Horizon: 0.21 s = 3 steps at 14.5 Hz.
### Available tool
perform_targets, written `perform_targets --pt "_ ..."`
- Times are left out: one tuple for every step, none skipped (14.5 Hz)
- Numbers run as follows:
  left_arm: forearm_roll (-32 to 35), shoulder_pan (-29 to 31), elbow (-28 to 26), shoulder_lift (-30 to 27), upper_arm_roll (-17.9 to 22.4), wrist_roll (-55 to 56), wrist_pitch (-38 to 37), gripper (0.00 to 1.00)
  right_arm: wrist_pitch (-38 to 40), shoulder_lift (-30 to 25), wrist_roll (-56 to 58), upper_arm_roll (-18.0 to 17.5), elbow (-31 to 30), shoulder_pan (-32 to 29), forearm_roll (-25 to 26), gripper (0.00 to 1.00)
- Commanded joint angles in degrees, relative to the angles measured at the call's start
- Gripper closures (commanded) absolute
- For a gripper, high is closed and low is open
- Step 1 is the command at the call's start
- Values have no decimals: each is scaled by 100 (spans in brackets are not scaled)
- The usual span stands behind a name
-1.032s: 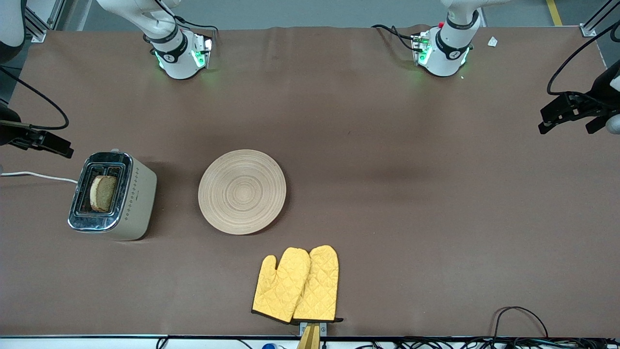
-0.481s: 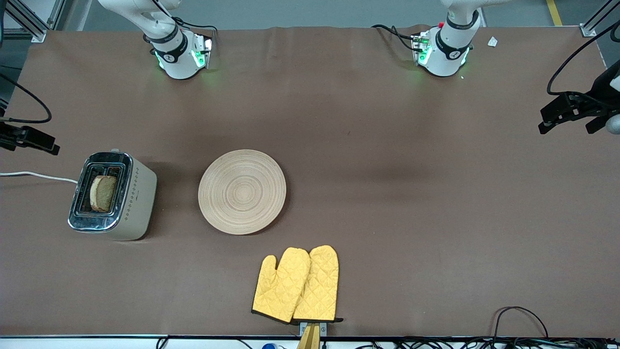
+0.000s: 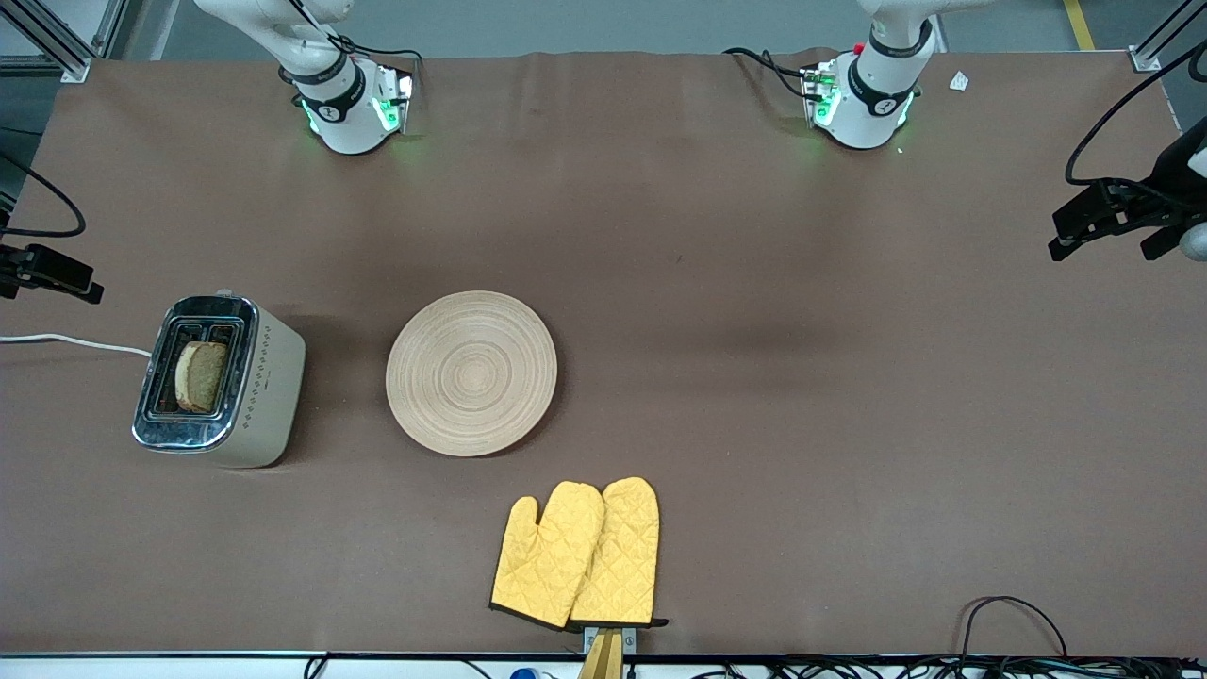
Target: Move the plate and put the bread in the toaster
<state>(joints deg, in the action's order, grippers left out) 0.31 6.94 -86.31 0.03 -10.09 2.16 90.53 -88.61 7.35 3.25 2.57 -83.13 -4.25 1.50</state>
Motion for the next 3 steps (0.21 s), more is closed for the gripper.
perform_targets --pt "101 1 115 32 -11 -49 -106 0 -43 -181 62 50 -168 90 -44 0" --pt "171 -34 124 32 -19 21 -106 0 -34 -181 71 138 -168 152 -53 0" --pt "224 -26 132 32 -20 4 -106 0 -34 -181 62 147 -168 153 -53 0"
